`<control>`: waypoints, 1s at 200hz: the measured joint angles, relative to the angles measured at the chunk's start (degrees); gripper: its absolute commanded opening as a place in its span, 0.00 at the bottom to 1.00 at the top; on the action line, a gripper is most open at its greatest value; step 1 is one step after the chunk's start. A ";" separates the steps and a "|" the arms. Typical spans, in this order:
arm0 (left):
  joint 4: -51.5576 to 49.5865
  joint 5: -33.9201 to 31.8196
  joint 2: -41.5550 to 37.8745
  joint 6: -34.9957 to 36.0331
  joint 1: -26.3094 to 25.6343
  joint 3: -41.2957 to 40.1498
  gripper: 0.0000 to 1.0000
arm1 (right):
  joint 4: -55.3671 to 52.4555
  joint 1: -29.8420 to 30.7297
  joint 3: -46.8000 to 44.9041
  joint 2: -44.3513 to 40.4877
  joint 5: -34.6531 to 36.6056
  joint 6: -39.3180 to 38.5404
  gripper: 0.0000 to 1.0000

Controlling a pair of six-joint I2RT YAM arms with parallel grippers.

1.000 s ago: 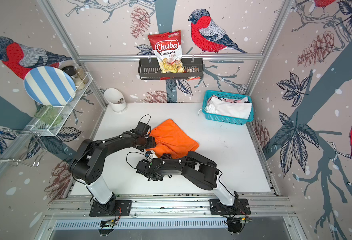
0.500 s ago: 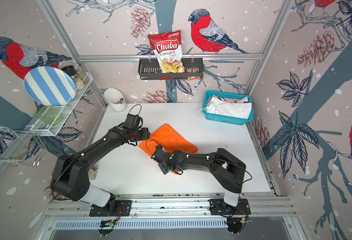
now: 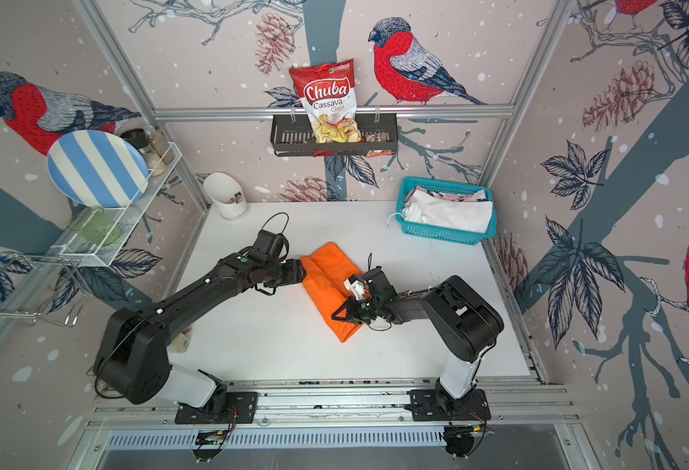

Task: Roll up the shorts
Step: Roll the shorts at the center of the board.

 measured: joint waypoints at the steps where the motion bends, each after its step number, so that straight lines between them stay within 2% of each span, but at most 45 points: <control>1: 0.09 0.00 0.26 -0.07 -0.07 -0.02 0.67 | 0.04 -0.07 0.00 0.07 -0.09 0.00 0.20; 25: 2.86 -0.04 5.22 -1.03 -0.42 0.09 0.64 | -0.66 -0.57 0.28 0.33 -0.52 -1.18 0.36; 39: 3.28 -0.33 9.20 -0.96 -0.42 1.46 0.63 | -3.52 -0.48 0.66 -0.92 1.49 -2.34 0.53; 51: 4.15 -0.85 12.63 -0.52 -0.31 2.75 0.63 | -6.49 -0.26 1.20 -2.84 3.89 -3.78 0.62; 80: 5.73 -1.09 18.10 0.52 0.83 3.52 0.63 | -16.87 1.14 2.54 -10.49 15.93 -7.67 0.81; 104: 7.82 -1.29 19.61 1.70 1.14 3.56 0.63 | -28.76 5.18 6.67 -17.18 30.14 -10.23 0.99; 124: 9.94 -1.07 20.24 2.05 1.31 3.61 0.63 | -37.94 12.22 13.46 -19.67 44.39 -12.11 1.00; 144: 11.45 -0.59 20.74 2.16 1.42 3.76 0.63 | -45.94 20.26 20.98 -17.59 57.44 -13.81 1.00; 167: 12.39 -0.39 20.94 3.06 1.46 3.76 0.63 | -53.35 27.80 29.42 -9.01 69.94 -16.11 1.00; 200: 12.74 -0.20 20.85 3.08 1.57 3.61 0.63 | -63.41 33.94 39.10 6.16 82.31 -17.99 1.00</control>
